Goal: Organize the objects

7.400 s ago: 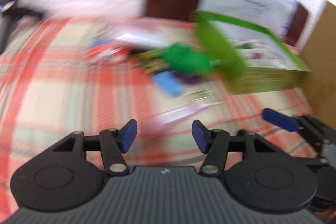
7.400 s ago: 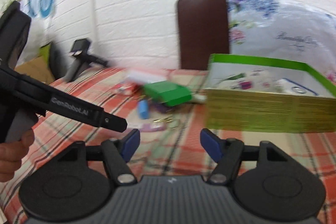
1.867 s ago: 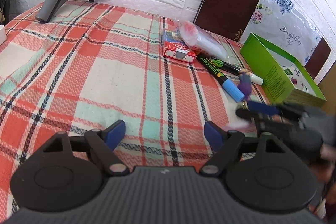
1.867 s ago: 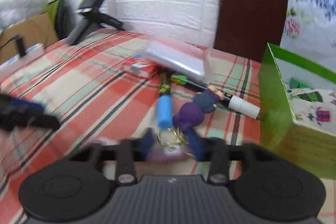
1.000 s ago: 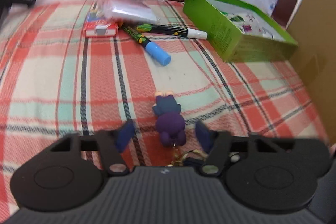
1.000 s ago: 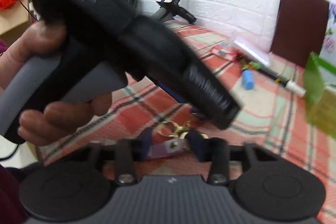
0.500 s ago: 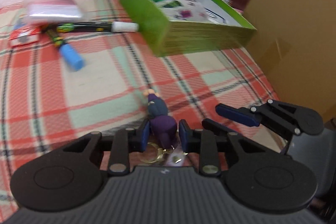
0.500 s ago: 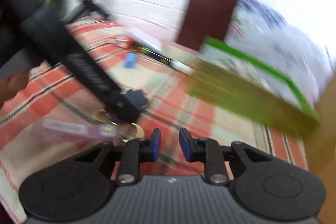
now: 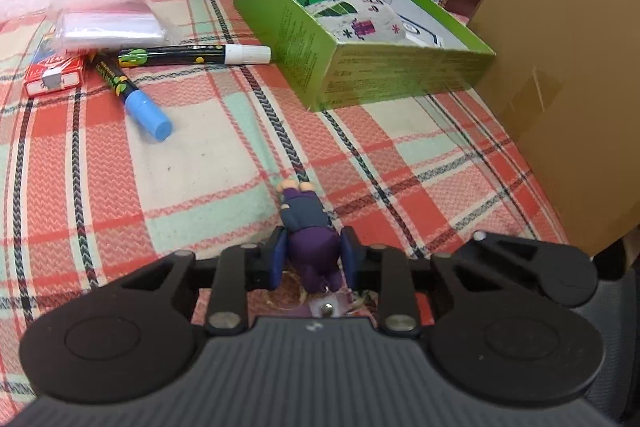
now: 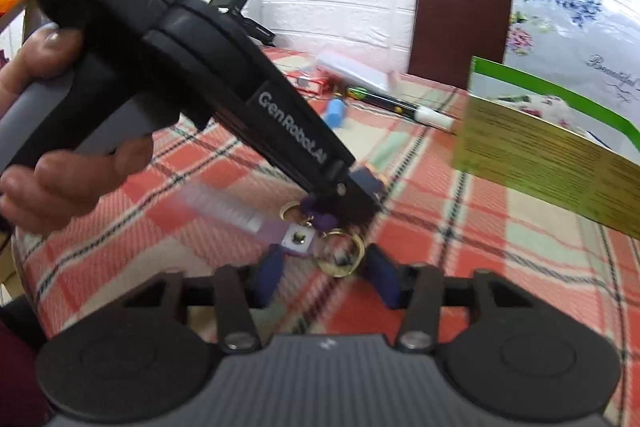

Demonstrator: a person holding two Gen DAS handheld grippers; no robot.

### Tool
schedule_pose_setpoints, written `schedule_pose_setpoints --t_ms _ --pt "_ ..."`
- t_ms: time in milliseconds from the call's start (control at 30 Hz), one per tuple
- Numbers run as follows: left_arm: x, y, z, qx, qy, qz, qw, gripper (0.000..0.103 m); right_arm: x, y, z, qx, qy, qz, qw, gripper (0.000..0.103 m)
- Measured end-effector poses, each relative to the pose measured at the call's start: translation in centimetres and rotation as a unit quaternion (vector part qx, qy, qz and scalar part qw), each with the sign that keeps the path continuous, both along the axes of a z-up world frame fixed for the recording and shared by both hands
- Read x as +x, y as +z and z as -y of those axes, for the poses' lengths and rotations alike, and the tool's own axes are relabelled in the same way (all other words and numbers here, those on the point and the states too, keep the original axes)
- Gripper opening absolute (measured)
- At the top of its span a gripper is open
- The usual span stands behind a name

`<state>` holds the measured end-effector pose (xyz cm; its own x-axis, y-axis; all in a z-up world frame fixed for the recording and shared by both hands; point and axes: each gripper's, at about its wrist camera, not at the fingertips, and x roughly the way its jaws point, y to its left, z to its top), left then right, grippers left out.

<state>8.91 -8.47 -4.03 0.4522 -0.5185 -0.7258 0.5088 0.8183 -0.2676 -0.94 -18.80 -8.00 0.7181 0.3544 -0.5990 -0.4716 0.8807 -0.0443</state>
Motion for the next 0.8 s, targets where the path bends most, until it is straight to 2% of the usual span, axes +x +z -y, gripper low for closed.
schedule_pose_setpoints --t_ms 33,67,100,200,333,400,433,467,533,600,633,667,767,800 --pt "0.0 0.2 0.0 -0.006 0.001 -0.003 1.0000 0.030 -0.1 0.0 -0.1 0.002 -0.002 0.002 1.000 0.039" --pt "0.1 0.4 0.0 -0.013 0.001 -0.003 0.9999 0.030 0.0 0.0 0.0 0.003 -0.005 0.005 1.000 0.030" --pt "0.0 0.7 0.2 -0.020 -0.004 0.000 0.9998 0.029 -0.1 0.0 0.2 0.001 -0.014 0.010 1.000 0.008" --pt "0.1 1.5 1.7 -0.042 -0.030 -0.006 0.9987 0.029 0.2 0.0 1.6 -0.001 -0.050 0.016 0.999 0.004" --pt "0.1 1.6 4.5 -0.028 -0.059 -0.002 0.9979 0.029 0.7 0.1 4.2 0.002 -0.109 0.015 0.994 0.004" --pt "0.2 1.4 5.0 -0.020 -0.057 0.002 0.9982 0.032 0.6 0.3 5.4 -0.003 -0.127 0.019 0.992 0.009" --pt "0.3 1.4 5.1 -0.011 -0.049 0.004 0.9987 0.036 0.5 0.3 5.9 -0.003 -0.136 0.021 0.991 0.009" --pt "0.4 1.4 4.9 -0.006 -0.040 0.006 0.9992 0.049 0.4 0.3 6.4 0.000 -0.141 0.021 0.990 0.013" --pt "0.6 1.7 3.9 -0.006 -0.024 0.013 0.9996 0.051 0.1 0.5 7.0 0.013 -0.135 0.018 0.991 0.024" --pt "0.6 2.4 2.3 -0.018 -0.012 0.017 0.9996 0.052 -0.6 0.8 6.9 0.019 -0.119 0.028 0.992 0.047" --pt "0.4 2.8 1.3 -0.026 -0.008 0.016 0.9995 0.052 -0.9 0.9 6.6 0.018 -0.108 0.036 0.993 0.052" --pt "0.3 3.1 0.4 -0.034 -0.006 0.013 0.9993 0.052 -1.0 1.0 6.3 0.015 -0.098 0.043 0.994 0.055" --pt "-1.1 3.6 -2.0 -0.045 -0.022 0.005 0.9987 0.054 -1.1 1.2 5.6 0.009 -0.081 0.048 0.996 0.055" --pt "-1.9 3.5 -2.4 -0.037 -0.032 0.012 0.9987 0.060 -1.2 1.5 5.5 0.012 -0.077 0.047 0.996 0.056"
